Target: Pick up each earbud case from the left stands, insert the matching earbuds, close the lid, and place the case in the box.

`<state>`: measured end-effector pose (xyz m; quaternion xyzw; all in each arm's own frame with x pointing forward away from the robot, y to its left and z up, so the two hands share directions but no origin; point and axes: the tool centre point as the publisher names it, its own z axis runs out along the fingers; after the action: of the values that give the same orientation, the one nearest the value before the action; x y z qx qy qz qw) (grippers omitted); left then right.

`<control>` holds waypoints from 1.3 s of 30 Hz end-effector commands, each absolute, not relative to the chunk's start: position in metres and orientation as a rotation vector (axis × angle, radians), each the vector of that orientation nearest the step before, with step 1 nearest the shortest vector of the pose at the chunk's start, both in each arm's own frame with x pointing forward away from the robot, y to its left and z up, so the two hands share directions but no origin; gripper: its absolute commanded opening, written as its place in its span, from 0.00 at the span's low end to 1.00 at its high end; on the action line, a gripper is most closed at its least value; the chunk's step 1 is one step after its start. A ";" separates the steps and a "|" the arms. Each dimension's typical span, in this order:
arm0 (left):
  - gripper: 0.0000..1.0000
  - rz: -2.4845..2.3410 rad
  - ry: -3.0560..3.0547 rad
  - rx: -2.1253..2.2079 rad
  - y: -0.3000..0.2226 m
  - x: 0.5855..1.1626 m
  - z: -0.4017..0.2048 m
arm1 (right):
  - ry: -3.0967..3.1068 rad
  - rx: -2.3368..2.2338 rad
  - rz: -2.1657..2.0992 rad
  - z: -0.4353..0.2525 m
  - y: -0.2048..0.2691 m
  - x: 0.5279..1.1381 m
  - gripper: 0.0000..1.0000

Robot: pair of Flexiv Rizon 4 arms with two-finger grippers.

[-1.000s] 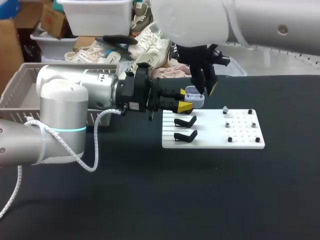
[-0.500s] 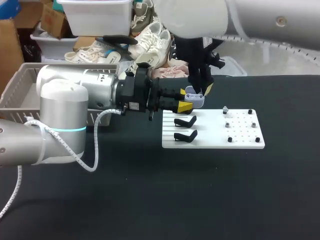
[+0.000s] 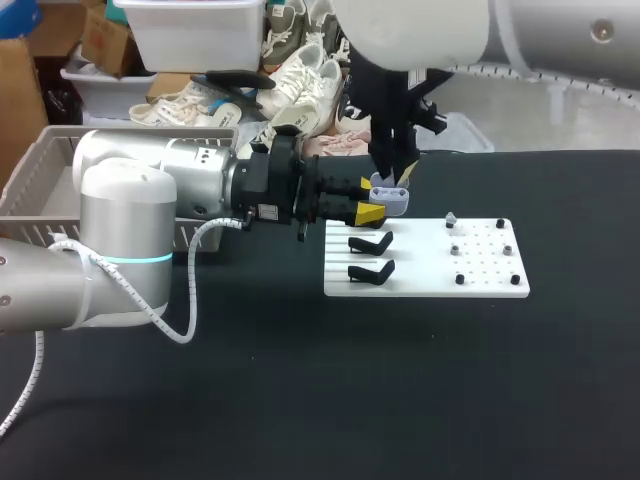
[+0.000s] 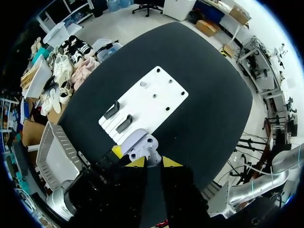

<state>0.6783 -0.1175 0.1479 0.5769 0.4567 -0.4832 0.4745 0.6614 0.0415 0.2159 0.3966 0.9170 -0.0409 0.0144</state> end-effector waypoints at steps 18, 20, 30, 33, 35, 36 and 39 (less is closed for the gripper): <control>0.00 -1.180 1.115 1.409 -0.117 0.678 0.147 | 2.865 1.207 -0.104 0.205 0.039 0.659 0.00; 0.00 -1.180 1.115 1.409 -0.117 0.678 0.147 | 2.864 1.210 -0.107 0.204 0.038 0.661 0.00; 0.00 -1.180 1.115 1.409 -0.117 0.678 0.147 | 2.868 1.213 -0.122 0.201 0.038 0.664 0.00; 0.00 -1.180 1.115 1.409 -0.117 0.678 0.147 | 2.872 1.213 -0.128 0.200 0.037 0.665 0.00; 0.00 -1.180 1.115 1.409 -0.117 0.678 0.147 | 2.873 1.213 -0.131 0.199 0.037 0.666 0.00; 0.00 -1.180 1.115 1.409 -0.117 0.678 0.147 | 2.874 1.213 -0.132 0.199 0.037 0.667 0.00; 0.00 -1.180 1.115 1.409 -0.117 0.678 0.147 | 2.877 1.213 -0.135 0.198 0.036 0.667 0.00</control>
<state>0.6783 -0.1175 0.1480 0.5769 0.4567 -0.4832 0.4745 0.6650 0.0354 0.1975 0.3872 0.9210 -0.0400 0.0107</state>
